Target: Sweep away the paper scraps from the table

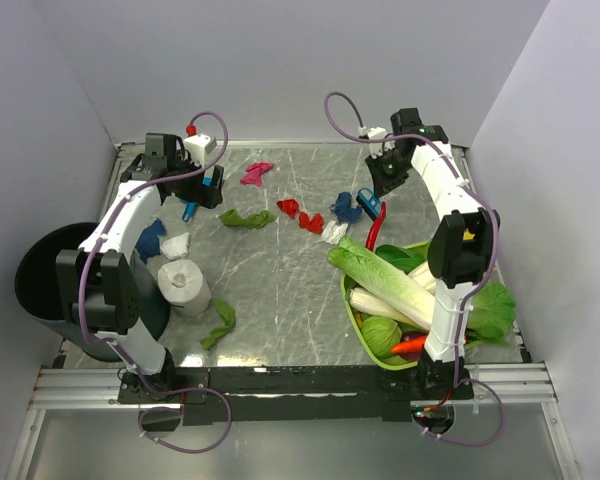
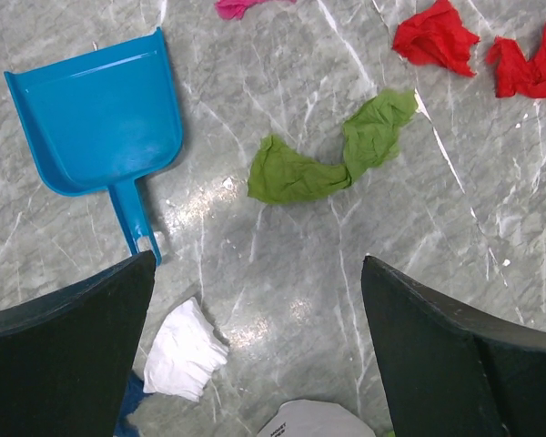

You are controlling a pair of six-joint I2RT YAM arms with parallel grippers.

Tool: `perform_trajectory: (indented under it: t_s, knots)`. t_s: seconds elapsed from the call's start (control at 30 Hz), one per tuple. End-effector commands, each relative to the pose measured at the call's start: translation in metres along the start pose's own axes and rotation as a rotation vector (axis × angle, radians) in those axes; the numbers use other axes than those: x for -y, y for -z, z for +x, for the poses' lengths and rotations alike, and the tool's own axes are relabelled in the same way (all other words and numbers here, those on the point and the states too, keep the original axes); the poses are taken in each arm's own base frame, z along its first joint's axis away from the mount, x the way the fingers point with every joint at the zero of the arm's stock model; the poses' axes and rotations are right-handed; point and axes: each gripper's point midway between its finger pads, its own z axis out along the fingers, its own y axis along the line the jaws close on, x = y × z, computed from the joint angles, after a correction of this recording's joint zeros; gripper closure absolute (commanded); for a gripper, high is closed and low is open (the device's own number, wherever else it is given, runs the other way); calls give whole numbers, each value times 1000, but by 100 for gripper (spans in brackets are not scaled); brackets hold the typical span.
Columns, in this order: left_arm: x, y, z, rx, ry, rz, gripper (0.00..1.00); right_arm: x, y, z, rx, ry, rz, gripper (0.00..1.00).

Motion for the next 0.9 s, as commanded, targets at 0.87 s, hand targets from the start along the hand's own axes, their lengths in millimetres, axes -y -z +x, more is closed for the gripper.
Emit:
perform_trajectory:
  t_s: [0.87]
  knots:
    - [-25, 17, -15, 31, -4, -138, 3, -98, 45, -141, 416, -104, 44, 100]
